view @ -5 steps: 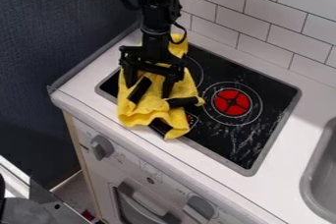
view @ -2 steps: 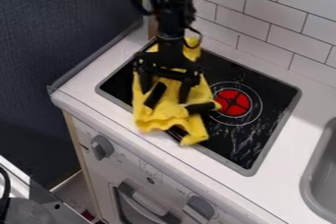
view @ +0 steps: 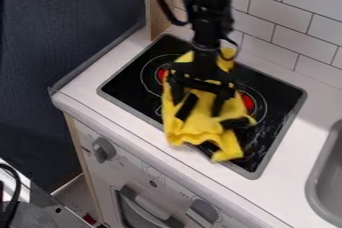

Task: Move the cloth from left to right

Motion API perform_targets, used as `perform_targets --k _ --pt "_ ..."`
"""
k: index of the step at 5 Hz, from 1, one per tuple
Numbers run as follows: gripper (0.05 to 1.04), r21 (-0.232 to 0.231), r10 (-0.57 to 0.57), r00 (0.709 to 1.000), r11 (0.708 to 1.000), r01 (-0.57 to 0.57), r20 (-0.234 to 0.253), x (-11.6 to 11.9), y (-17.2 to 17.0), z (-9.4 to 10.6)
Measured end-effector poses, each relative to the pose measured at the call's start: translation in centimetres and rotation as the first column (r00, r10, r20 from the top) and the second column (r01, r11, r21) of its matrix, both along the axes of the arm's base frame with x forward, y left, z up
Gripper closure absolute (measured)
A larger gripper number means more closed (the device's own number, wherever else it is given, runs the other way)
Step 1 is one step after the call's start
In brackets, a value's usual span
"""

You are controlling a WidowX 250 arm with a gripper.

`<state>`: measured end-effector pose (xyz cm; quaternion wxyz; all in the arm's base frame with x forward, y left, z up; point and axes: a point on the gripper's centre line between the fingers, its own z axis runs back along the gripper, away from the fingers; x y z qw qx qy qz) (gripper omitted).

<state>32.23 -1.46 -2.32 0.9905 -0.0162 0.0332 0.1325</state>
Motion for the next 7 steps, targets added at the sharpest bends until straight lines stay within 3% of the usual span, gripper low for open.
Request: perform_targets --k 3,5,6,7 --pt "0.079 0.025 -0.047 0.998 0.999 0.048 -0.03 -0.8 -4.4 0.2" --pt "0.079 0.069 -0.081 0.997 0.994 0.081 -0.004 -0.4 -3.6 2.9" --pt "0.079 0.074 -0.079 0.996 0.994 0.076 0.033 0.1 -3.7 4.4" --pt "0.079 0.16 -0.091 0.996 0.983 0.089 0.008 -0.1 -3.3 5.3"
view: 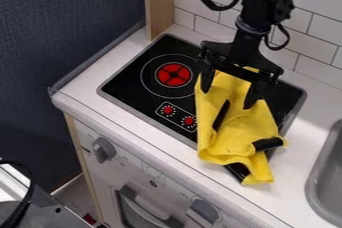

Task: Move the cloth from left to right

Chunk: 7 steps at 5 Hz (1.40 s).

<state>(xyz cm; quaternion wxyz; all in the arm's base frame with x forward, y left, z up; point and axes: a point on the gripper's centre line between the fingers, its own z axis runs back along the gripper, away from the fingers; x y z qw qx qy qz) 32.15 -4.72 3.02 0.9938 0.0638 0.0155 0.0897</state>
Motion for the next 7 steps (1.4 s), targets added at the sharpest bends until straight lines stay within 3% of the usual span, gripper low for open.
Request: perform_targets --k 1,2,3,4,6,7 --pt "0.079 0.084 0.004 1.0 0.996 -0.004 0.006 -0.6 0.9 0.6" --pt "0.079 0.085 0.036 0.998 0.996 -0.04 0.056 -1.6 2.6 2.8" --pt "0.079 0.046 0.107 0.992 0.993 -0.111 0.071 -2.6 5.5 3.9" --pt "0.079 -0.058 0.211 0.975 0.977 -0.207 0.073 -4.5 8.7 4.5" --pt "0.079 -0.134 0.265 0.964 0.956 -0.262 0.01 -6.2 12.3 3.9" --pt "0.079 -0.207 0.261 0.965 0.943 -0.262 -0.032 -7.7 12.2 3.1"
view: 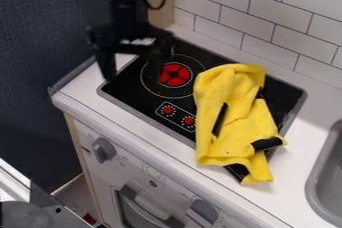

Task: Move the cloth from left to right

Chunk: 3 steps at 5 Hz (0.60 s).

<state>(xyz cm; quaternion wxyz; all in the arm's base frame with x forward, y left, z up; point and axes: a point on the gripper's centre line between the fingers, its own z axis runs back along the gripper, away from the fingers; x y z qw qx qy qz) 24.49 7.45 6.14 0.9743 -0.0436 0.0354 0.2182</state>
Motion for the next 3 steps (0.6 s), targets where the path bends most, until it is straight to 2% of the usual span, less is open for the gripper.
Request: perform_targets --k 1,2,3 --pt "0.079 -0.059 -0.087 0.996 0.995 0.086 -0.01 -1.6 -0.8 0.6" --pt "0.079 -0.077 -0.136 0.99 0.988 0.132 -0.044 -3.8 -1.6 1.9" --pt "0.079 -0.043 -0.098 0.992 0.995 0.095 -0.085 -6.5 -1.8 2.6"
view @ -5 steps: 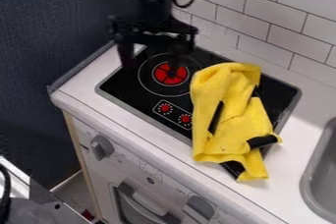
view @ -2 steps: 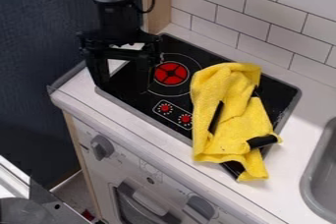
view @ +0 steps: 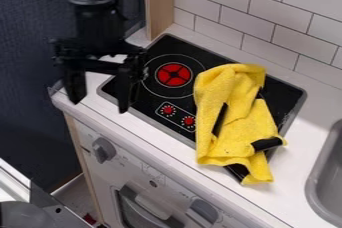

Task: Move the cloth from left to right

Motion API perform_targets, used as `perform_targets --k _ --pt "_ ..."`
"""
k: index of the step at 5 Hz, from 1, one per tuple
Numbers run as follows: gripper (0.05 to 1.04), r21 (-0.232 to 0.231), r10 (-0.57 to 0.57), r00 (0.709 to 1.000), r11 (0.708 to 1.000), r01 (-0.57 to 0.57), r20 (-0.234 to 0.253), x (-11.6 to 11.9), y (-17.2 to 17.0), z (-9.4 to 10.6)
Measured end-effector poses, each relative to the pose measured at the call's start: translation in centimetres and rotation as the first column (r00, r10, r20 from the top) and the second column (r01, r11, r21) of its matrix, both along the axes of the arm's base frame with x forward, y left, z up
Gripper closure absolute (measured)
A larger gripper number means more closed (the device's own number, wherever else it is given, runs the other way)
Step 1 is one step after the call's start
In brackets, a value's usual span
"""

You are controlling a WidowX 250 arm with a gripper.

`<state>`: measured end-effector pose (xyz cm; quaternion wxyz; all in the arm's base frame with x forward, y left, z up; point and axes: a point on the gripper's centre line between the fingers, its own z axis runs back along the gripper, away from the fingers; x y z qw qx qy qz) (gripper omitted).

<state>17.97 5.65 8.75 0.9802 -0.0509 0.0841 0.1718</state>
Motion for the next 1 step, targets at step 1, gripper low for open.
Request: perform_targets --k 1 --pt "0.079 0.021 0.012 1.0 1.0 -0.012 -0.001 -3.0 0.43 0.57"
